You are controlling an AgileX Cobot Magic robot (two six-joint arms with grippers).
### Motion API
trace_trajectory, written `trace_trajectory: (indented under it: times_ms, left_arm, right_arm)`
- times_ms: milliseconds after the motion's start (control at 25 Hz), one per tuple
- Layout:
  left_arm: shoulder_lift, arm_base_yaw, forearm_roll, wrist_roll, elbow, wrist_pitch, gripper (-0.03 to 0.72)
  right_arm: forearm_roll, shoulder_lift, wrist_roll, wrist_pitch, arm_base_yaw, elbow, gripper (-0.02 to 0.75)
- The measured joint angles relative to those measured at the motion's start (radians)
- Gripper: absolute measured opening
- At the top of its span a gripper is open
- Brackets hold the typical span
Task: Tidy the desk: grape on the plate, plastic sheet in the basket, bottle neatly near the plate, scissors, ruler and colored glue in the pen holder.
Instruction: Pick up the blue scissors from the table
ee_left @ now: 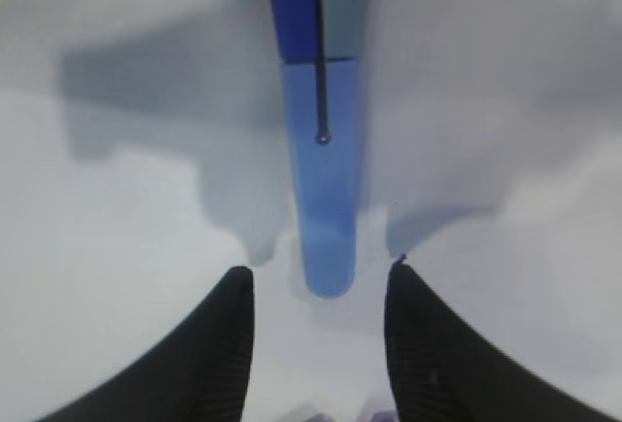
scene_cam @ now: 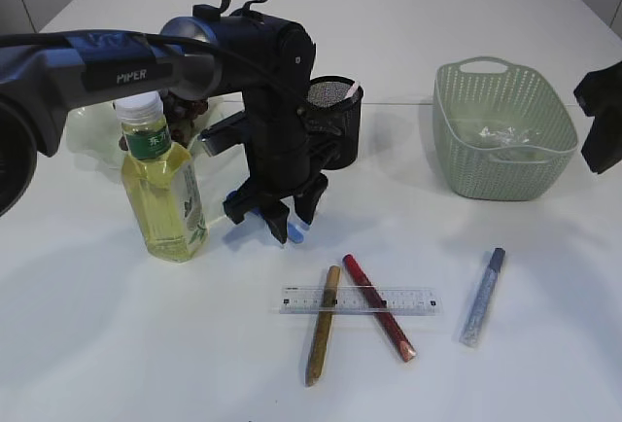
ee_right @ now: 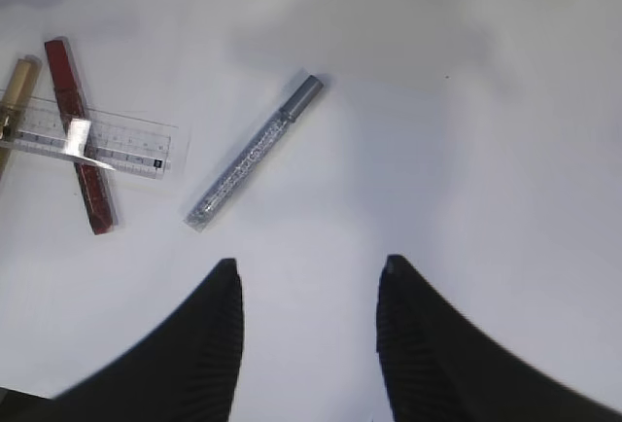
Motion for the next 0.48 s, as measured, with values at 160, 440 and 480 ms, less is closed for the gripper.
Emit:
trace_trajectory:
  times_ms: [160,440,480]
  left_arm:
    - [0.006,0.004,-0.002,0.000,-0.001,-0.014,0.321]
    - [0.021,0.013,-0.012,0.000,-0.001,-0.016,0.319]
    - [0.021,0.015,-0.012,-0.002,-0.001,-0.018,0.319]
  right_arm:
    - [0.000,0.000,0.000,0.000,0.000,0.000,0.364]
    - [0.000,0.000,-0.002,0.000,0.000,0.000,0.364]
    - [0.000,0.000,-0.002,0.000,0.000,0.000,0.364]
